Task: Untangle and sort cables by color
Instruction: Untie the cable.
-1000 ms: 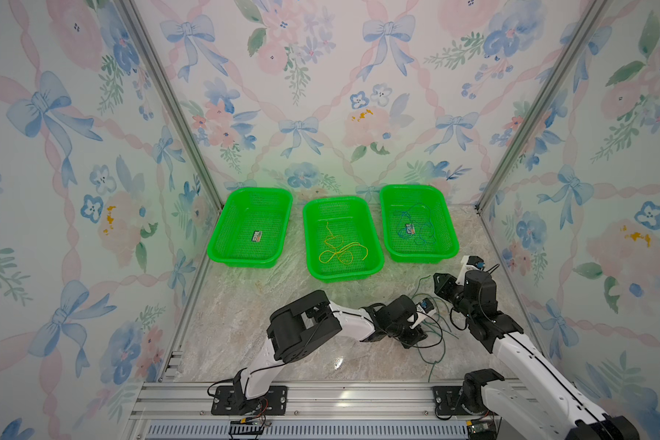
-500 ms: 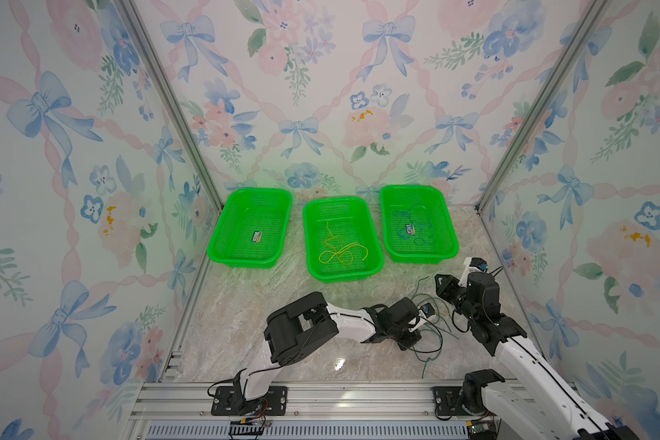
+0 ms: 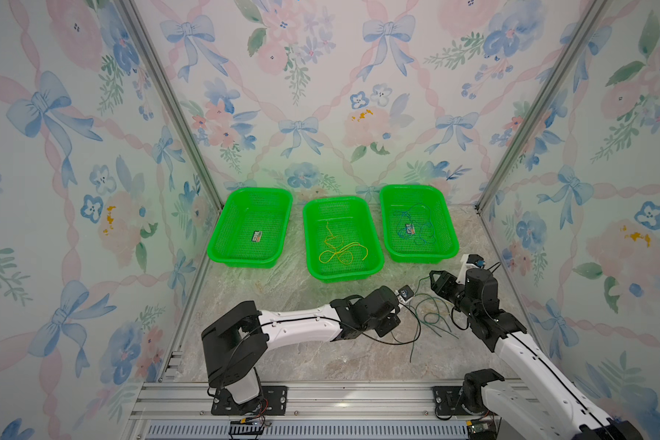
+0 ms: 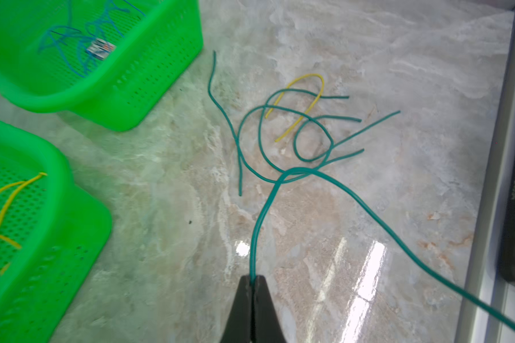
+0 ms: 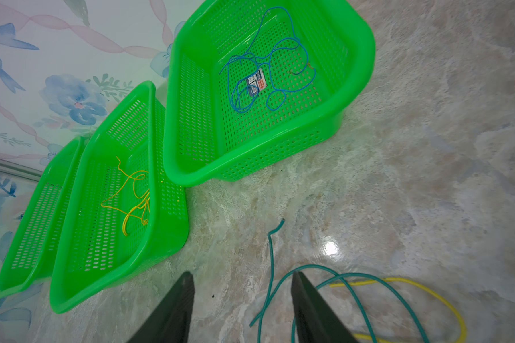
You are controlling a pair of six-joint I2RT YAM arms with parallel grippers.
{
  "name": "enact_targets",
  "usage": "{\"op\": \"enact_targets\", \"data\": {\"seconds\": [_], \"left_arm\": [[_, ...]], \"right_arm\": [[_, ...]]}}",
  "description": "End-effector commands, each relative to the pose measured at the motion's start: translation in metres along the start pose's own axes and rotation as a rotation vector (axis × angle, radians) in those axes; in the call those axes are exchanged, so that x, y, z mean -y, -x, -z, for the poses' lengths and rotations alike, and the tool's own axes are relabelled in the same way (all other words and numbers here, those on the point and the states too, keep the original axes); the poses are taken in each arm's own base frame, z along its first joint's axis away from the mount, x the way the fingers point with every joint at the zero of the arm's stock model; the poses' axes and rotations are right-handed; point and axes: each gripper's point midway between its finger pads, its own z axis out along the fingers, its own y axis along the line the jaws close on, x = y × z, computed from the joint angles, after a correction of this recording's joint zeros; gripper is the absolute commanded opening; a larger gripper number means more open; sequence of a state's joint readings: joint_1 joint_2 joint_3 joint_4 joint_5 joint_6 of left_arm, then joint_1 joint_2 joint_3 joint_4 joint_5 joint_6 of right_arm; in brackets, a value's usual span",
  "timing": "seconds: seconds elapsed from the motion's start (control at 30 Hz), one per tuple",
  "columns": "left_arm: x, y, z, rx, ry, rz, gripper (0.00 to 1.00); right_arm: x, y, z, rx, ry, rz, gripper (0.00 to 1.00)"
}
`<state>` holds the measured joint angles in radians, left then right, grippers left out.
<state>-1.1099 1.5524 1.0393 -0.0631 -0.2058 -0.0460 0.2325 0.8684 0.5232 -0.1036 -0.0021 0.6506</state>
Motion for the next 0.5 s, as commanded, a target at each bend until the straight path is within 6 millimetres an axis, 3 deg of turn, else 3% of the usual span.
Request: {"op": "enact_targets", "data": {"seconds": [0.0,0.13,0.23,0.37,0.47], "left_arm": [[-0.072,0.004,0.036,0.016,0.204,0.110,0.00],[-0.162,0.018,0.088,0.127,0.426,0.311,0.00],[-0.231,0.014,0.126,0.184,0.643,0.464,0.00],[-0.297,-0.013,0.140,0.156,0.783,0.599,0.00],[-0.336,-0.040,0.145,0.112,0.885,0.674,0.00]], "right_arm": [[-0.015,0.002,0.000,0.008,0.025,0.041,0.59],[-0.028,0.001,-0.002,0.013,0.059,0.094,0.59],[-0.038,-0.006,-0.007,-0.008,0.078,0.136,0.59],[-0.044,-0.015,-0.016,-0.044,0.083,0.167,0.60],[-0.045,-0.023,-0.022,-0.064,0.086,0.175,0.60]]}}
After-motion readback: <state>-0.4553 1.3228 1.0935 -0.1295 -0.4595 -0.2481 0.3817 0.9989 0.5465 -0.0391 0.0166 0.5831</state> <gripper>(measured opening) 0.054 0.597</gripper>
